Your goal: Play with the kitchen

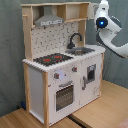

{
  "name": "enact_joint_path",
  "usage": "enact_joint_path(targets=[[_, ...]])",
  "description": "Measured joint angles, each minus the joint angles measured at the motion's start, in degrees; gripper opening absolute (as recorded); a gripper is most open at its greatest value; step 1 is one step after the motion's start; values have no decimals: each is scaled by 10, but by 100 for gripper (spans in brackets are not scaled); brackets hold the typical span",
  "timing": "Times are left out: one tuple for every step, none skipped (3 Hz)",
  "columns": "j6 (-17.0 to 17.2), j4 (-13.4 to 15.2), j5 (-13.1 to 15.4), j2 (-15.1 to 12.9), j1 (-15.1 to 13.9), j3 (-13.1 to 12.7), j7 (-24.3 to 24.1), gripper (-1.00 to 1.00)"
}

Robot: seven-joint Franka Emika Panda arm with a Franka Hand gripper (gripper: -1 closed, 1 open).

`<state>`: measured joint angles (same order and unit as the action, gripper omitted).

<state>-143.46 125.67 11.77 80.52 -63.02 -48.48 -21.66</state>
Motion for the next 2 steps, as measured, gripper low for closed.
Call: enact_joint_path(targets=[[-1,-18,0,2,34,-33,15,100],[1,-45,0,9,55,-33,63,100]])
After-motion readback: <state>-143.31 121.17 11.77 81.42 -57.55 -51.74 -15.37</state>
